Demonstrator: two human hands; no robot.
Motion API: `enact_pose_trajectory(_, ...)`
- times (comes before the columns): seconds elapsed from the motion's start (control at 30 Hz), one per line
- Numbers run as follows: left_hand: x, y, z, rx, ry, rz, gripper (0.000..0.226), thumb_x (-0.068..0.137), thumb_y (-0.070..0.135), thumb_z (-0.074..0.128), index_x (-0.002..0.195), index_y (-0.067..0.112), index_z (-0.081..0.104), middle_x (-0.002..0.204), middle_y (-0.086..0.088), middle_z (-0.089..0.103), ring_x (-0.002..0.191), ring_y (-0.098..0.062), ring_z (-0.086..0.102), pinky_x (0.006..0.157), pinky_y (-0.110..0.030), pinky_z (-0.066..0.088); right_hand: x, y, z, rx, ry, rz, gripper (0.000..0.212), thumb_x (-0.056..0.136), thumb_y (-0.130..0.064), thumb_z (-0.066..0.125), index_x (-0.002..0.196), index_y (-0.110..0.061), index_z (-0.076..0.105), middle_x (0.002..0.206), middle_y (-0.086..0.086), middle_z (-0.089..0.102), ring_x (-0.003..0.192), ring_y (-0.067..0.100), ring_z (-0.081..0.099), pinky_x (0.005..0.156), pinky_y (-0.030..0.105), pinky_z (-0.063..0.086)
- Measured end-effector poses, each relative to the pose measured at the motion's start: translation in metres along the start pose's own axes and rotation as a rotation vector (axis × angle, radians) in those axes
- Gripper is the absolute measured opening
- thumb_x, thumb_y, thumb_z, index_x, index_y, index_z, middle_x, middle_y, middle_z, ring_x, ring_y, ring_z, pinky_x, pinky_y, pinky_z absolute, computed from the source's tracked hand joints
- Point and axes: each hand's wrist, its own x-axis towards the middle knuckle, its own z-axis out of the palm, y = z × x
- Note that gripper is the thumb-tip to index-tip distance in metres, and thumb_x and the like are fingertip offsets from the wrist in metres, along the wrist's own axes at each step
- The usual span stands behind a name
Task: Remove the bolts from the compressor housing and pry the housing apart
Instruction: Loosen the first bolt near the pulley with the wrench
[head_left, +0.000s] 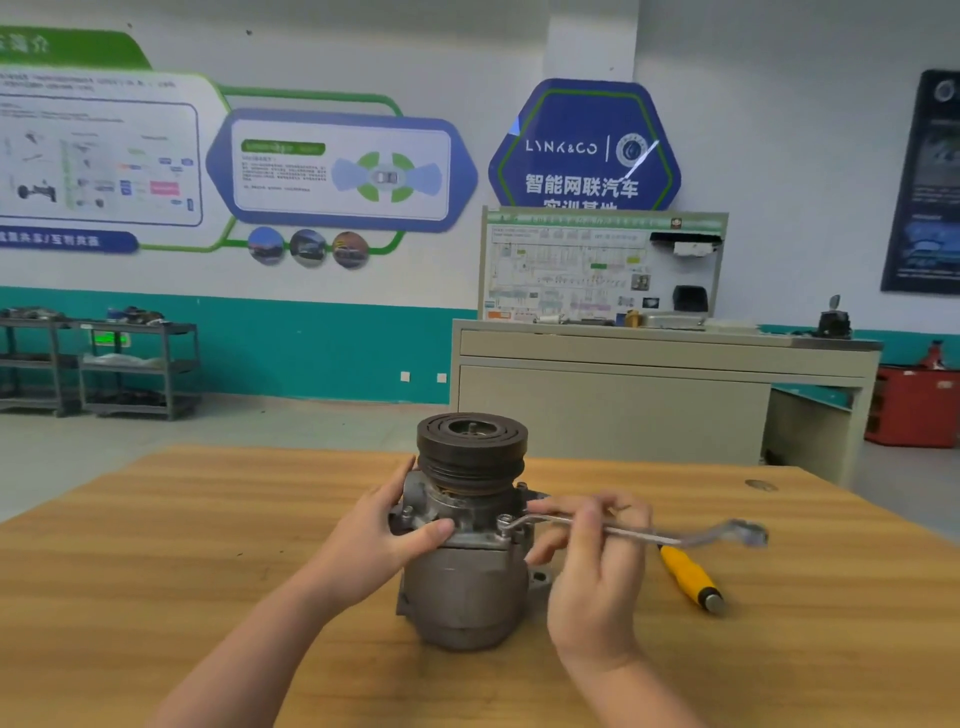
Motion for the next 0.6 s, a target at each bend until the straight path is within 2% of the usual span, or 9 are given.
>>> enact_pose_trajectory(0.03, -0.001, 0.000, 0.001, -0.063, -0.018, 0.003, 0.104, 0.070, 0.059, 0.072, 0.156, 0.032, 0.021, 0.136, 0.024, 0.050, 0.119, 0.010, 0.052, 0.097, -0.009, 0.043, 0.004, 0.002, 0.003, 0.093, 0.107, 0.169, 0.018, 0.104, -0.028, 0.031, 0.093, -0.031, 0.045, 0.074, 0.005, 0.069, 0.040, 0.015, 0.054, 0.044, 0.022, 0.045)
enact_pose_trajectory(0.1, -0.004, -0.002, 0.007, -0.146, -0.039, 0.026, 0.102, 0.066, 0.059, 0.080, 0.150, 0.045, 0.025, 0.124, 0.035, 0.056, 0.112, 0.018, 0.053, 0.084, -0.001, 0.044, 0.020, 0.008, 0.007, 0.217, 0.230, 0.478, 0.020, 0.105, -0.015, 0.028, 0.091, -0.021, 0.041, 0.062, 0.009, 0.067, 0.034, 0.018, 0.049, 0.038, 0.024, 0.041)
enact_pose_trajectory(0.17, -0.007, -0.002, 0.016, -0.145, 0.007, 0.055, 0.089, 0.060, 0.061, 0.085, 0.131, 0.067, 0.033, 0.121, 0.035, 0.060, 0.115, 0.014, 0.053, 0.086, -0.005, 0.046, 0.037, 0.015, 0.007, 0.359, 0.248, 0.745, 0.017, 0.104, -0.011, 0.030, 0.092, -0.014, 0.042, 0.053, 0.009, 0.062, 0.032, 0.018, 0.046, 0.036, 0.022, 0.038)
enact_pose_trajectory(0.23, -0.010, -0.008, 0.028, -0.156, 0.133, 0.079, 0.088, 0.059, 0.052, 0.089, 0.131, 0.062, 0.038, 0.128, 0.026, 0.059, 0.122, 0.005, 0.053, 0.099, -0.019, 0.047, 0.047, 0.017, 0.004, 0.503, 0.250, 0.868, 0.015, 0.105, -0.012, 0.033, 0.095, -0.011, 0.045, 0.054, 0.012, 0.062, 0.035, 0.017, 0.050, 0.037, 0.023, 0.041)
enact_pose_trajectory(0.3, -0.011, -0.014, 0.038, -0.168, 0.281, 0.084, 0.097, 0.061, 0.041, 0.092, 0.143, 0.037, 0.040, 0.135, 0.014, 0.054, 0.128, -0.005, 0.048, 0.111, -0.039, 0.042, 0.050, 0.014, -0.001, 0.609, 0.255, 0.812, 0.017, 0.105, -0.017, 0.036, 0.095, -0.011, 0.047, 0.061, 0.013, 0.066, 0.045, 0.019, 0.061, 0.043, 0.025, 0.050)
enact_pose_trajectory(0.33, -0.011, -0.015, 0.040, -0.163, 0.320, 0.089, 0.100, 0.059, 0.043, 0.092, 0.144, 0.029, 0.041, 0.135, 0.012, 0.052, 0.129, -0.007, 0.047, 0.112, -0.042, 0.040, 0.049, 0.012, -0.004, 0.632, 0.242, 0.755, 0.018, 0.105, -0.019, 0.036, 0.095, -0.011, 0.047, 0.066, 0.014, 0.068, 0.051, 0.021, 0.065, 0.047, 0.027, 0.054)
enact_pose_trajectory(0.4, -0.010, -0.015, 0.042, -0.140, 0.326, 0.080, 0.102, 0.055, 0.056, 0.086, 0.143, 0.029, 0.041, 0.132, 0.014, 0.051, 0.126, -0.005, 0.047, 0.111, -0.040, 0.040, 0.042, 0.008, -0.009, 0.564, 0.173, 0.643, 0.019, 0.105, -0.020, 0.036, 0.095, -0.010, 0.048, 0.072, 0.016, 0.070, 0.059, 0.025, 0.069, 0.053, 0.029, 0.056)
enact_pose_trajectory(0.5, -0.010, -0.017, 0.042, -0.113, 0.334, 0.074, 0.101, 0.061, 0.049, 0.089, 0.146, 0.029, 0.039, 0.133, 0.014, 0.050, 0.127, -0.005, 0.046, 0.111, -0.038, 0.040, 0.027, 0.001, -0.011, 0.284, 0.041, 0.446, 0.020, 0.102, -0.023, 0.039, 0.093, -0.010, 0.051, 0.077, 0.011, 0.072, 0.062, 0.028, 0.071, 0.057, 0.028, 0.057)
enact_pose_trajectory(0.6, -0.015, -0.018, 0.042, -0.104, 0.356, 0.083, 0.097, 0.063, 0.051, 0.083, 0.147, 0.030, 0.038, 0.136, 0.013, 0.049, 0.127, -0.003, 0.045, 0.110, -0.032, 0.040, 0.019, -0.007, -0.011, 0.101, -0.039, 0.258, 0.015, 0.094, -0.034, 0.043, 0.087, -0.029, 0.056, 0.083, 0.007, 0.073, 0.063, 0.028, 0.072, 0.059, 0.027, 0.058)
